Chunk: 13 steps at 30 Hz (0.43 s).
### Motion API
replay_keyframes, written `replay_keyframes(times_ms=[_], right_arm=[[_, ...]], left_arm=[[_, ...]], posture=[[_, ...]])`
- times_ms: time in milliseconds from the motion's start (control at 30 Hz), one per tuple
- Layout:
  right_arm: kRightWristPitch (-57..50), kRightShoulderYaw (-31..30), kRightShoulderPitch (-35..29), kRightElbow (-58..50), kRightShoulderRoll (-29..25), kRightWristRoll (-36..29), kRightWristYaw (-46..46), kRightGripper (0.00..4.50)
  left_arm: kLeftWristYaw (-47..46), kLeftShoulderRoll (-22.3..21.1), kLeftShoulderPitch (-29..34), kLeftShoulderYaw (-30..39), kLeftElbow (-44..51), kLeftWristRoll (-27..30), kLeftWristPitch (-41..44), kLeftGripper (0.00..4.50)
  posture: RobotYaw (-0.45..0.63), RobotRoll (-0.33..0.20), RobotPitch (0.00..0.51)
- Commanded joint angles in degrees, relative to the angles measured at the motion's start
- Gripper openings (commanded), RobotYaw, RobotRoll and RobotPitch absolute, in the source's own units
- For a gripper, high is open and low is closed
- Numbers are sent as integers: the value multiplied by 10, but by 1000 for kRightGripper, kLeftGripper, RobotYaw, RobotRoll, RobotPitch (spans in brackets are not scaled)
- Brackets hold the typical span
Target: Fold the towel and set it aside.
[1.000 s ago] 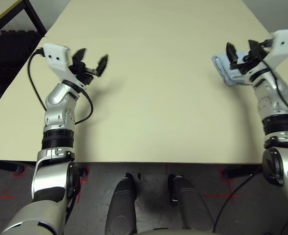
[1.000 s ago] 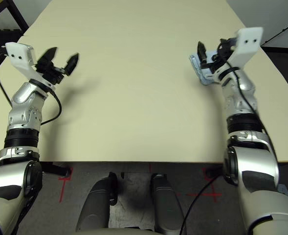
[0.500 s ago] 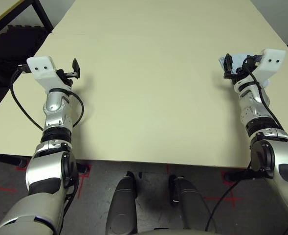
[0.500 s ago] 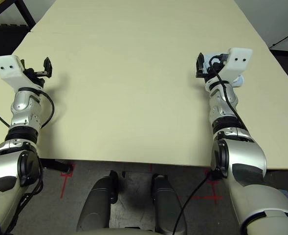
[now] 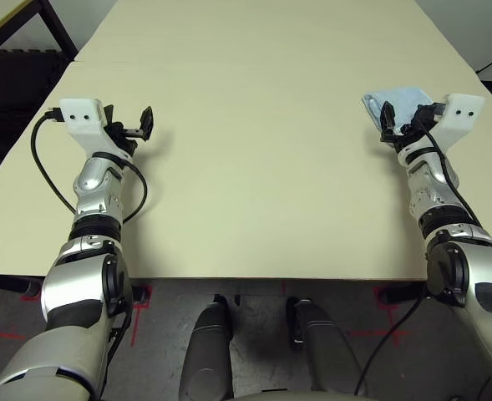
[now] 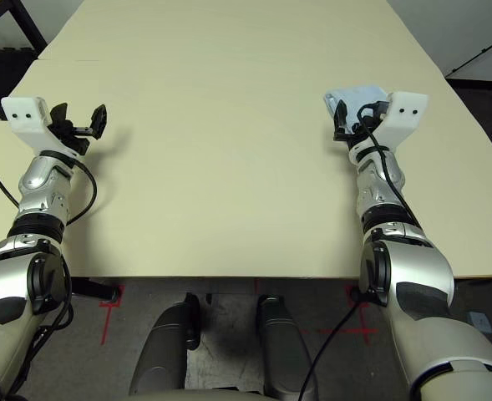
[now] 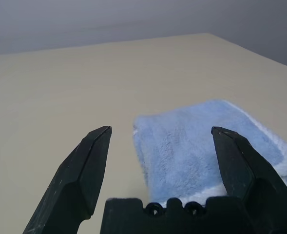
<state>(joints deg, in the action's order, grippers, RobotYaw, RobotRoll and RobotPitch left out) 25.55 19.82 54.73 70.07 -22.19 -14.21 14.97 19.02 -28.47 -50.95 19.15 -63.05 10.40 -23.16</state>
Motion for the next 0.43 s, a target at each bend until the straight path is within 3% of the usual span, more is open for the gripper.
replay_keyframes(times_ms=[33,433], right_arm=[[-10,7,-1,11,-3,4,-22,4467],[-18,-2,8,11,-7,24,-29,4467]], left_arm=[[-39,-9,0,5,-14,-6,-13,4500],[-42,-13,1,-1,-20,-6,-14,4500]], posture=[[-16,0,152],[-17,0,154]])
